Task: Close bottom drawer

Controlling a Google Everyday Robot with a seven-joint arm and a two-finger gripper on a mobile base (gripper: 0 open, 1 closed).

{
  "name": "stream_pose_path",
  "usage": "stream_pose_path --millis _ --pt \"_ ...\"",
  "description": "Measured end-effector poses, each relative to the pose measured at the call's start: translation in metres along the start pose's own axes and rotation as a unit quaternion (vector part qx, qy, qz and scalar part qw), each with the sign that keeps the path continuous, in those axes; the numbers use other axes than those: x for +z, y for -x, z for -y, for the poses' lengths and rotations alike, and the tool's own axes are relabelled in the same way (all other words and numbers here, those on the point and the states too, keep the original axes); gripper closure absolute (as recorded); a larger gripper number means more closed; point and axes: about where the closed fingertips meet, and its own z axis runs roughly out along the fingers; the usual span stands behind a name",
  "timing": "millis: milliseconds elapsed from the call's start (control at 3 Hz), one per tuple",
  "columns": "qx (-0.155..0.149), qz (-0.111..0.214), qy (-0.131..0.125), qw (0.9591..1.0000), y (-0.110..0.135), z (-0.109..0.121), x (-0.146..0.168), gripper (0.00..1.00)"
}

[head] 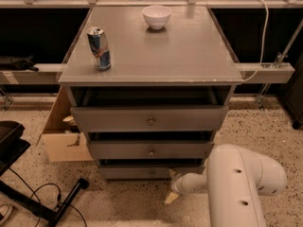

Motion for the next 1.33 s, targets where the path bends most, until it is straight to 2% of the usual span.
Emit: stream_pose_path --millis 333,667,1000,1333 --pt "0.0 0.0 0.0 1.0 0.0 0.0 0.0 0.19" --pt "-0.01 0.003 -0.013 0.9999 0.001 0.004 -0.014 0.5" --pt "-0.026 0.003 -0.024 0.9994 0.003 0.002 -0.038 0.73" --pt "-0.042 -0.012 -0.068 0.9967 0.012 0.031 -0.089 0.96"
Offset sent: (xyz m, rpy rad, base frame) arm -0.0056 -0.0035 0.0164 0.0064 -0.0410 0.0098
